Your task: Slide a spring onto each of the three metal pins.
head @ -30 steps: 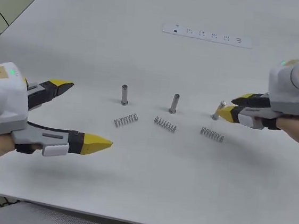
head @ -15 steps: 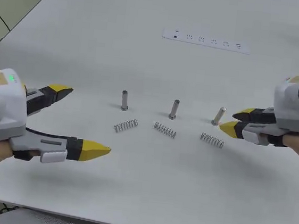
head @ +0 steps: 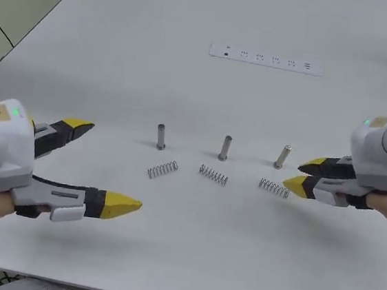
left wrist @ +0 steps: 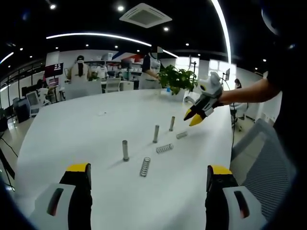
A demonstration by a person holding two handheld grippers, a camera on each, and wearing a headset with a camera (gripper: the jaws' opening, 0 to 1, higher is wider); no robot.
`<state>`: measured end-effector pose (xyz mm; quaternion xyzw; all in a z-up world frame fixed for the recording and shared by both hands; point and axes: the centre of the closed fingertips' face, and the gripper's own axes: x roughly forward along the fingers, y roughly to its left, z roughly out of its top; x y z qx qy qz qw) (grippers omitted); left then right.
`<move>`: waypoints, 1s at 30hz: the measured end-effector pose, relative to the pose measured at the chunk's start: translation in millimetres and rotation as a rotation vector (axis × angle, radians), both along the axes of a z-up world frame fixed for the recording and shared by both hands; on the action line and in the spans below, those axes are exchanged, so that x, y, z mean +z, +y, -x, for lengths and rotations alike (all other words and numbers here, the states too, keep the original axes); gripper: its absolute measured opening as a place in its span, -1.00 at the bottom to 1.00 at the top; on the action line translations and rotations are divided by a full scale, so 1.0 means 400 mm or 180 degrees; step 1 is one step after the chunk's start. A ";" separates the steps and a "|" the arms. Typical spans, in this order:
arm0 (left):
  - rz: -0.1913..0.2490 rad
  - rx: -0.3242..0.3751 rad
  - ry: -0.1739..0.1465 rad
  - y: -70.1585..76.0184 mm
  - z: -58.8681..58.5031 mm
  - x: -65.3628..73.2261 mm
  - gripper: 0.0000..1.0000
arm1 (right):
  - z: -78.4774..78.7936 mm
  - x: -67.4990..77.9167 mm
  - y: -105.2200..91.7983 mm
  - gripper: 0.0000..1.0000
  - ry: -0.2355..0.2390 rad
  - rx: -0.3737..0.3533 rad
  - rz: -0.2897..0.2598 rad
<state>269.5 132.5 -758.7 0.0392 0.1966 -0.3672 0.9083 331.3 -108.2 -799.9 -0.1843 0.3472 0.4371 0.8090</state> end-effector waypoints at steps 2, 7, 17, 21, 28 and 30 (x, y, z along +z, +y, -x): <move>-0.0005 -0.0007 0.0001 -0.002 0.001 0.000 0.95 | 0.008 -0.004 0.003 -0.54 0.0014 0.0059 0.0029; -0.0013 -0.0018 0.0007 -0.003 0.002 -0.002 0.95 | 0.019 -0.017 0.005 -0.53 0.0055 0.0127 0.0071; -0.0040 -0.0030 0.0016 -0.002 0.008 -0.006 0.95 | 0.026 -0.028 0.006 -0.54 0.0090 0.0288 0.0196; -0.0047 -0.0042 0.0018 -0.004 0.010 -0.008 0.95 | 0.022 -0.030 0.014 -0.55 0.0080 0.0370 0.0260; -0.0059 -0.0051 0.0029 -0.006 0.012 -0.010 0.95 | 0.021 -0.048 0.025 -0.57 0.0130 0.0499 0.0380; -0.0063 -0.0052 0.0029 -0.005 0.012 -0.010 0.95 | 0.019 -0.049 0.028 -0.56 0.0123 0.0518 0.0395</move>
